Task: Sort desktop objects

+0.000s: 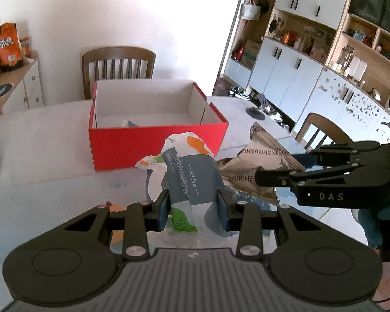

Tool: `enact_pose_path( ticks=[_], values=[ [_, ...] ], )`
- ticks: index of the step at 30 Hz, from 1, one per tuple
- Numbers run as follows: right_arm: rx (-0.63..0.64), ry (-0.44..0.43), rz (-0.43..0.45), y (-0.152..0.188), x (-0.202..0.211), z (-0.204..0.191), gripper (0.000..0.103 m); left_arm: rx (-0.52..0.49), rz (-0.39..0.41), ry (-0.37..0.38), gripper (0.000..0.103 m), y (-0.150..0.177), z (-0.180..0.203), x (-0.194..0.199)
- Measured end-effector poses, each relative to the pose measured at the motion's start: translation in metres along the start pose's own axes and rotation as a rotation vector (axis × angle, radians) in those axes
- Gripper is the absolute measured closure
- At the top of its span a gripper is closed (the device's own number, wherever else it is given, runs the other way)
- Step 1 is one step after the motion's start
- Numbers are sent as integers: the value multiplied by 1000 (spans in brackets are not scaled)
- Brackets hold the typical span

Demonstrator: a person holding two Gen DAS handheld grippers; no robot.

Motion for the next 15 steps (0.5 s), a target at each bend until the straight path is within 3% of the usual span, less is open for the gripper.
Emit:
enact_pose_path(
  ticks=[15],
  values=[
    [-30,-20,23,-30,10,15,62,-1,34,4,67,-39,2,4]
  ],
)
Point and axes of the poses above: each gripper's, at about its wrist camera, not at the fingertips, and x roughly against the way its jaws point, z to its right, y to its underside, the point moved 1 cm from there along -x, roughly the way its jaws point, and after that the axes turned 15 degrees about -z, right-handed, at the moved point
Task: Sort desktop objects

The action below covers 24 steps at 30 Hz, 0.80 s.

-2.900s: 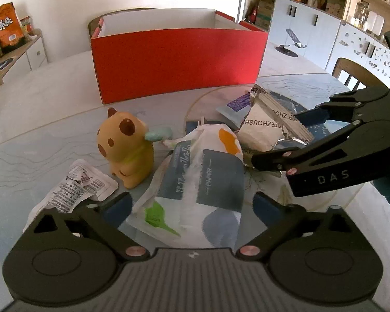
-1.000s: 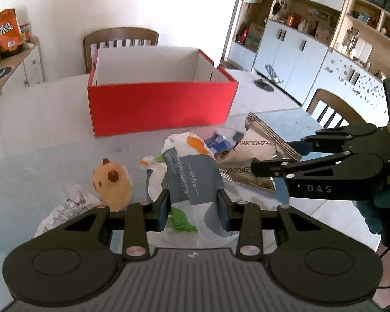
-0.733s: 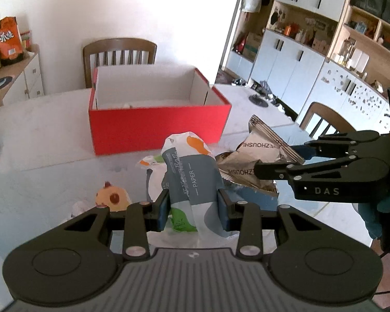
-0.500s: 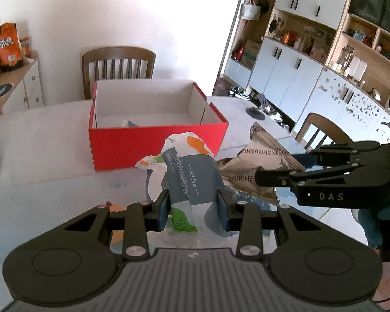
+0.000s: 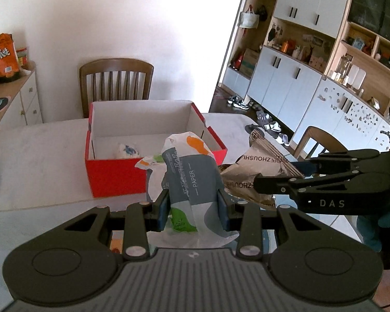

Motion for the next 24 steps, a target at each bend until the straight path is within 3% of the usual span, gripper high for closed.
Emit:
enact_pose_path(
  ticks=[13,24],
  values=[
    [59,32,33,-44,-5,5,62,-29,45,-48,67,-51,-5,-6],
    [62,48,37,-79,-31,23,62,33,58,-92,67,-94,-27,-35]
  ],
)
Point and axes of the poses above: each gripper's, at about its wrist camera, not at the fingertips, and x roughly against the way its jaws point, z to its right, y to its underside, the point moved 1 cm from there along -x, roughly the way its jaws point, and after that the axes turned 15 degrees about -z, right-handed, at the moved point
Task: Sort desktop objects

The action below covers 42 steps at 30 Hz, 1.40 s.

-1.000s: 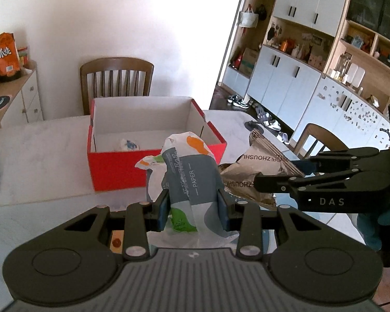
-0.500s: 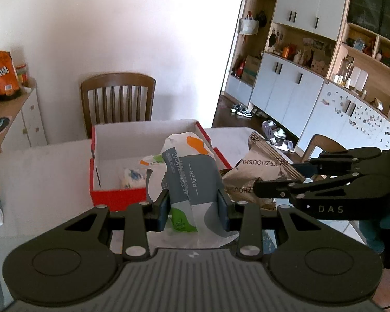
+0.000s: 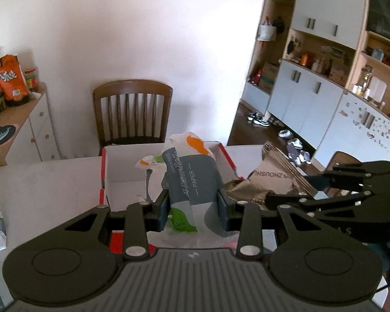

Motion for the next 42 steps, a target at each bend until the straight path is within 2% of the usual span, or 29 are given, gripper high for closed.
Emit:
enact_pose_path(
  ticks=[11,20,34,42],
  values=[
    [11,26,-5,-27,-35,22,62,10,-26,-58,67,-38,-20,-44],
    [11,41,-42,-39,-71,32,62,12,-77,-96,67,-53,-33,-83],
    [28,54,-108,-43,-125,29,62,-33,-150,-156,67,-65,-41,-137],
    [52,67,-154,-39,-152,30,62,-82,-198,-160,67,-60,-39,-162]
  ],
)
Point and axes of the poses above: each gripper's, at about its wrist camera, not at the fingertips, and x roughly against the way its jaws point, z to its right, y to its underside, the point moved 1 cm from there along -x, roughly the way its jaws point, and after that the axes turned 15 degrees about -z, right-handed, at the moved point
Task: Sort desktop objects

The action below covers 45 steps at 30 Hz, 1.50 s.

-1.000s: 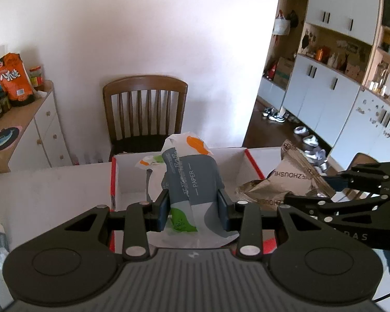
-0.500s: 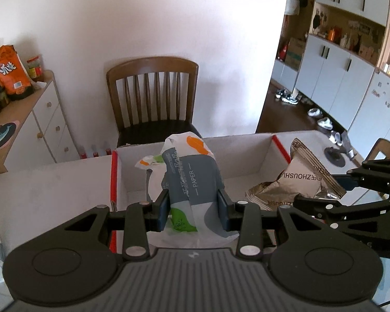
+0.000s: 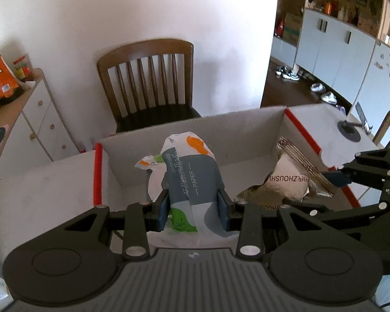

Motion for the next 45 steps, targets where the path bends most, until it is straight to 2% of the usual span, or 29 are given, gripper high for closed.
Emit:
enact_pose_path(
  ticks=[11,23,36,45],
  values=[
    [30,11,-56,6,-22,0,62,-26,-68,-1,67,4,6,-27],
    [67,22,-55,7,-24,-2,60,-37,-108,-8,65,6,9,-39],
    [97,46,-29,8,-14,-3,54,3,-70,-26,56,7,7,-23],
    [103,62,-5,11,10,-4,53,16,-36,-4,55,8,6,6]
  ],
)
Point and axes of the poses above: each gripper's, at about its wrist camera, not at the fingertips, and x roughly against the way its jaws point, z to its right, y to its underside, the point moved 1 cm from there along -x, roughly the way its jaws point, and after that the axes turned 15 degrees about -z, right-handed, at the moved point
